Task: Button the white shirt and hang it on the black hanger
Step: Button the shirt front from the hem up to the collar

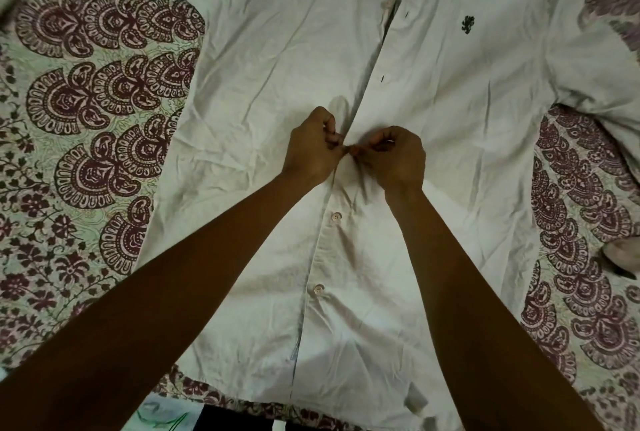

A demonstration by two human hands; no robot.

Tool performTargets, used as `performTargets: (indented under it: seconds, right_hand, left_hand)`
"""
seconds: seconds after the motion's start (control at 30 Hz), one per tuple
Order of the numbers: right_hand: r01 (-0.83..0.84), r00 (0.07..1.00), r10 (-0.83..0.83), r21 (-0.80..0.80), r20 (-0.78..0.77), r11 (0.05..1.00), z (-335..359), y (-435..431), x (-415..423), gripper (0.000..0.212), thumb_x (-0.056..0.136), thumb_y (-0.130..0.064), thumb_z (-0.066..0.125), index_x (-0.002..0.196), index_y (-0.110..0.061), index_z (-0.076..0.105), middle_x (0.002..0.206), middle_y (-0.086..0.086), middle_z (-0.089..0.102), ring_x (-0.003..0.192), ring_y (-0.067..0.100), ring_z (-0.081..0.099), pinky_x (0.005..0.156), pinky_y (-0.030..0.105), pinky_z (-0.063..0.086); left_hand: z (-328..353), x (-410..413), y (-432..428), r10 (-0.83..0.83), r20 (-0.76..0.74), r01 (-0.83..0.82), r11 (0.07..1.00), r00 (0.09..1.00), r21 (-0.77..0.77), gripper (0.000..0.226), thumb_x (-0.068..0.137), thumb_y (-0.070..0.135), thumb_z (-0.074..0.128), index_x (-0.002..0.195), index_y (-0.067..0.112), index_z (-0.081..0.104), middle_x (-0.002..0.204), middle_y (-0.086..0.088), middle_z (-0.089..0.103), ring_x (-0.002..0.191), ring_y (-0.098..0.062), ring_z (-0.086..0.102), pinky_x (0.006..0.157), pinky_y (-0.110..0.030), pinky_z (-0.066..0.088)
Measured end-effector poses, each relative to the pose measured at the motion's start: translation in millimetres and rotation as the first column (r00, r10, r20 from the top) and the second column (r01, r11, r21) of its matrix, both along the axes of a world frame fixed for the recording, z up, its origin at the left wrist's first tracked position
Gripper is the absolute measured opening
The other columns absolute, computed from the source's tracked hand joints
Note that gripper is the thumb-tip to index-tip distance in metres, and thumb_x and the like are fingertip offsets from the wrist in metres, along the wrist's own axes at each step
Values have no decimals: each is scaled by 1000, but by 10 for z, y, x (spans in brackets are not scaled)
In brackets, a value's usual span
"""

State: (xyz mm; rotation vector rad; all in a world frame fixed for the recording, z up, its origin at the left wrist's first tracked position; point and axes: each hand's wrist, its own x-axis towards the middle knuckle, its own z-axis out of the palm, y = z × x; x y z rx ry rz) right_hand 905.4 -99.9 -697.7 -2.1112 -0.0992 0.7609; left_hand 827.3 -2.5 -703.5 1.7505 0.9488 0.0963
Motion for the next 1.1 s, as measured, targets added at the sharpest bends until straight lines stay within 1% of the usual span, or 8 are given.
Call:
performTargets:
  seconds: [0.2,0.5,0.63,0.7,0.83,0.93,1.03,1.1]
  right_hand:
    - [55,981,-48,31,-188,998,1,25,86,43,64,1,81,53,-16,43,54,3,54,55,24,57,70,41,53]
    - [-4,900,-4,-18,-435,1000,180,107,272,29,70,8,74,53,-5,55,57,12,58,49,19,55,47,22,47]
    - [-143,987,127,-172,-97,975,87,81,254,44,59,-15,86,43,-19,46,55,7,60,63,32,66,64,39,54]
    - [-150,989,150,-204,-18,967,68,61,219,43,59,-23,87,51,-19,44,58,4,61,69,31,68,70,40,55]
    - [-124,992,120,-166,-32,978,13,16,180,38,65,-23,84,57,-21,47,55,-3,59,63,25,66,76,40,55]
    - [-103,995,103,-151,-11,983,28,37,215,22,75,-17,75,64,-18,56,65,2,66,65,19,63,77,34,54]
    - [25,962,10,-124,273,992,131,130,304,10,82,-23,68,85,-13,64,80,-2,67,73,10,60,65,4,41]
    - [42,934,-27,-34,356,999,196,278,363,13,82,-20,68,89,-10,65,77,-6,62,67,3,54,61,-2,36]
  left_hand:
    - [37,-4,-59,-160,25,153,972,987,176,30,75,-16,47,76,12,38,77,-22,58,72,-35,57,64,-39,47]
    - [47,65,-52,-104,-102,127,959,989,254,24,77,-4,58,85,12,43,81,-12,63,76,-29,62,71,-43,52]
    - [-2,-1,59,-137,-174,195,905,975,377,17,75,21,71,91,21,66,94,-6,63,91,-25,57,75,-38,49]
    - [-77,-73,57,-259,-141,293,774,955,561,21,80,31,63,99,26,70,103,-10,61,95,-31,54,77,-41,48]
    - [-287,-384,117,-357,-487,603,430,797,672,61,90,59,30,144,30,29,152,-12,26,139,-39,21,109,-61,18]
    - [-354,-497,120,-301,-495,578,480,815,659,65,93,57,17,149,25,12,157,-5,8,145,-31,5,110,-62,1]
    - [-272,-322,97,-134,-414,396,647,900,652,64,94,50,16,147,13,20,156,-9,15,144,-32,10,112,-57,0]
    - [-190,-131,157,-72,-282,251,695,957,674,60,95,42,22,143,7,31,152,-15,26,142,-35,19,114,-51,6]
